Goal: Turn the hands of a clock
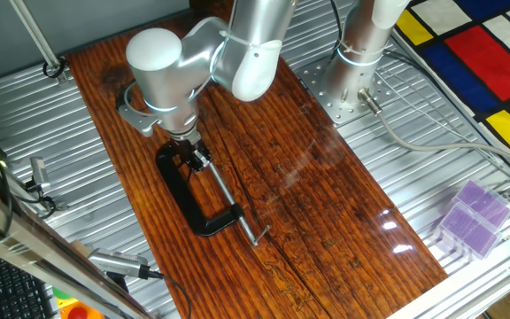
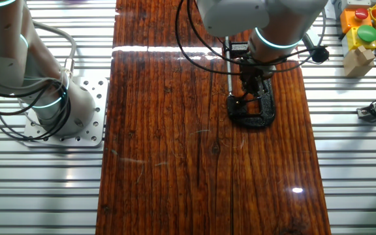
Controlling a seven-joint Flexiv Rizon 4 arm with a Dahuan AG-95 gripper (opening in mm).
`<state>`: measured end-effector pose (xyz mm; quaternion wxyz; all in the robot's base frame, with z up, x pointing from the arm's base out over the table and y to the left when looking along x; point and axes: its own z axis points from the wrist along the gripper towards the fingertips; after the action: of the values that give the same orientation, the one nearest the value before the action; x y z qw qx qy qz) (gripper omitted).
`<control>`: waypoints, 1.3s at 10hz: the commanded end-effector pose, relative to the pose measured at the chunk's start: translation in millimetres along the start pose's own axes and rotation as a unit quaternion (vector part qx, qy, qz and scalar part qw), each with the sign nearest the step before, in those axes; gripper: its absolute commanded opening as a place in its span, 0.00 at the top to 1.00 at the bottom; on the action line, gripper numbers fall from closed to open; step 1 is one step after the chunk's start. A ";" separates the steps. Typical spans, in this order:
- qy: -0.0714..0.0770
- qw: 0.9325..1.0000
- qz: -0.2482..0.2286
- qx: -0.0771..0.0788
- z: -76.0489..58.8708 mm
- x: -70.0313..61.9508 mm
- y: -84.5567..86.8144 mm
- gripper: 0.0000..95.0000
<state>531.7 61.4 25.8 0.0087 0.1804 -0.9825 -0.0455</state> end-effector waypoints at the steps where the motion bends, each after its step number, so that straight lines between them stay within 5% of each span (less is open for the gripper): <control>1: 0.000 1.000 -0.001 -0.001 -1.8 -0.1 -1.6 1.00; 13: 0.001 1.000 -0.015 0.000 -2.7 -2.1 -13.9 1.00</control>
<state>539.2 47.9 27.1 0.0084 0.1958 -0.9795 -0.0457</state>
